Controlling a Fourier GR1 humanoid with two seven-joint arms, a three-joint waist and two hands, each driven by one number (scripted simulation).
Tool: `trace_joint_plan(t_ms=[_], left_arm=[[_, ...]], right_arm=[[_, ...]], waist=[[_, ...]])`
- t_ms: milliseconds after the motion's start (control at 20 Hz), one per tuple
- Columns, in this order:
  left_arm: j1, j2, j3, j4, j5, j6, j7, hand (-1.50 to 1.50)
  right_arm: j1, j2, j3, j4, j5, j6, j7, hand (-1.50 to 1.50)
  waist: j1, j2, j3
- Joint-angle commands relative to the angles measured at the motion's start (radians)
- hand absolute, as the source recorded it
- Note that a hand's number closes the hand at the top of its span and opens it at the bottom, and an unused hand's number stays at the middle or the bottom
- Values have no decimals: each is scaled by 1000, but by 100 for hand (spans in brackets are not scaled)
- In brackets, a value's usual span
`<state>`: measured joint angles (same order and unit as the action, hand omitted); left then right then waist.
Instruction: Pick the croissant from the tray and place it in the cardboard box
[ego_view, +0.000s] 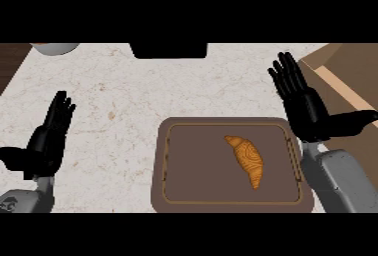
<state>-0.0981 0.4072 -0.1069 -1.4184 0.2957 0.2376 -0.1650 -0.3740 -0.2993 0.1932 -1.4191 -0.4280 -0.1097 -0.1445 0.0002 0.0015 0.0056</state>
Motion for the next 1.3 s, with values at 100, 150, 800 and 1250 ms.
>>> trace_joint_plan(t_ms=[100, 150, 800, 1250], left_arm=[[-6, -1, 31, -49, 34, -11, 102, 0], [22, -39, 5, -105, 22, 31, 99, 0], [25, -55, 0, -203, 67, 30, 263, 0], [-22, -86, -23, -173, 34, 53, 269, 0]], right_arm=[[50, -160, -155, -3, -8, 51, 10, 150], [51, -190, -195, 56, 9, 42, -26, 150], [117, -487, -77, 5, 430, 48, -111, -150], [54, -708, 91, -222, 455, 426, 276, -150]], waist=[[-4, -4, -5], [4, -4, -4], [4, -7, -7], [5, -4, -10]])
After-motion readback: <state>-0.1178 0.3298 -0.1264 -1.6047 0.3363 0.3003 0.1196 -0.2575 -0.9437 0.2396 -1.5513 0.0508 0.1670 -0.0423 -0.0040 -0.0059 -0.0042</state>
